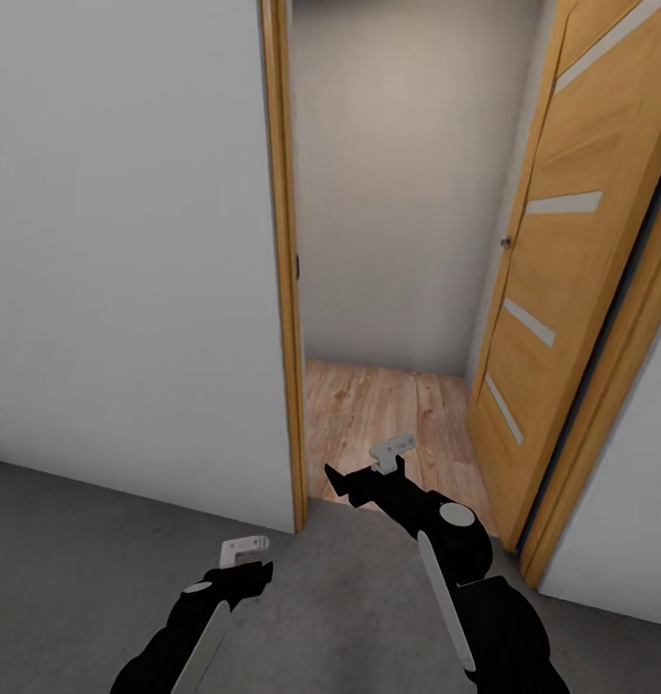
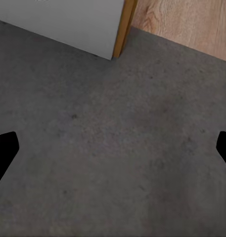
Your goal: Move the two storage containers from the living room to the garage. In the garage, place one container on the floor and stack the other container on top of it (either order is fine).
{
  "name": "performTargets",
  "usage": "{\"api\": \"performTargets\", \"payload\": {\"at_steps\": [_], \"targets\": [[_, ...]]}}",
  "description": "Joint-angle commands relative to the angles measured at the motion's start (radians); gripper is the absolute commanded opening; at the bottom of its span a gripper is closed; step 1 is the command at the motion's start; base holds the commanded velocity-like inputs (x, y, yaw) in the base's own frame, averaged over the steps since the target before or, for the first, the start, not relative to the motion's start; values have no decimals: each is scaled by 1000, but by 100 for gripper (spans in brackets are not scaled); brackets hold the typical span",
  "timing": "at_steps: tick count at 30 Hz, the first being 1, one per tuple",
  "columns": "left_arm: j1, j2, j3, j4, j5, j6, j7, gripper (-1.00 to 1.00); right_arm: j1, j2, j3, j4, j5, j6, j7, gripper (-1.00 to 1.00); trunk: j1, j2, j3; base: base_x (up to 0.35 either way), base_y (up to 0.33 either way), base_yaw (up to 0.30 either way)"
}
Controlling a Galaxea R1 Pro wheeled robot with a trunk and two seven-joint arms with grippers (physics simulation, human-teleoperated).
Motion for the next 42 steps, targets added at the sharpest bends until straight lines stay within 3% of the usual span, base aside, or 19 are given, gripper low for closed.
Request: {"api": "performTargets", "payload": {"at_steps": [1, 12, 21, 42], "targets": [[0, 0, 0, 0, 0, 0, 0, 100, 0, 0, 0, 0, 0, 0, 0, 100, -4, 7, 2, 0, 0, 0], [0, 1, -13, 3, -2, -8, 3, 100, 0, 8, -16, 0, 0, 0, -2, 100, -4, 7, -15, 47, -27, -61], [0, 2, -14, 4, -3, -9, 3, 100, 0, 2, -29, 0, 0, 0, 0, 100, -4, 7, -23, 254, -206, -208], [0, 2, -28, 5, -3, -7, 2, 100, 0, 7, -40, 0, 0, -1, 0, 100, -4, 7, -21, 290, -179, -57]]}}
